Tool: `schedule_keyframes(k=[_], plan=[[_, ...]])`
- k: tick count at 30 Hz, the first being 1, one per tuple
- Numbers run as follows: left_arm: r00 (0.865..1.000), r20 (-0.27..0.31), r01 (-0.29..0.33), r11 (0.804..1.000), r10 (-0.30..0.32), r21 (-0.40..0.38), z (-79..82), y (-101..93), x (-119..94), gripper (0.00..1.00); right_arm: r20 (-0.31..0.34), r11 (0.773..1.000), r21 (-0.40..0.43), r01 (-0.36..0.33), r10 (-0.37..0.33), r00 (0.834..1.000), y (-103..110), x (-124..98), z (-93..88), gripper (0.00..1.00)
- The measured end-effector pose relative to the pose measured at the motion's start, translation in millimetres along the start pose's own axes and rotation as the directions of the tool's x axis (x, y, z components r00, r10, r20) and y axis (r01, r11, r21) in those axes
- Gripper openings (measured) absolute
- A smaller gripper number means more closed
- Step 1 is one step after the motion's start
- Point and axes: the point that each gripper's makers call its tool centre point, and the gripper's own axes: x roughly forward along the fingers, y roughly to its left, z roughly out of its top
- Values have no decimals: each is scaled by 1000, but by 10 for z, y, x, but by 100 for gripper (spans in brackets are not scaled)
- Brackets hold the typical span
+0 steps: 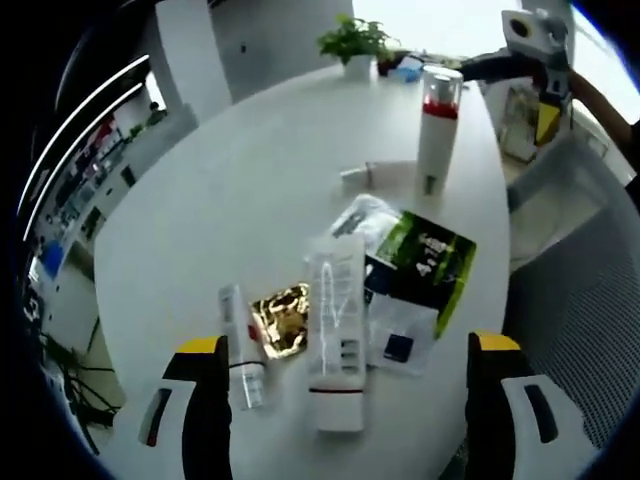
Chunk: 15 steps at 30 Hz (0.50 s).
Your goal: Arrange the skincare products in the storage area until every visible bottle or jar stands upright without overlapping.
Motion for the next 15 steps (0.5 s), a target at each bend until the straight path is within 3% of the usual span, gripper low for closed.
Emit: schedule_keyframes(k=[15], plan=[[999,-29,41,999,-40,9,-60,10,218,63,-8,1000,17,-11,11,1000,18,22,-10,100]])
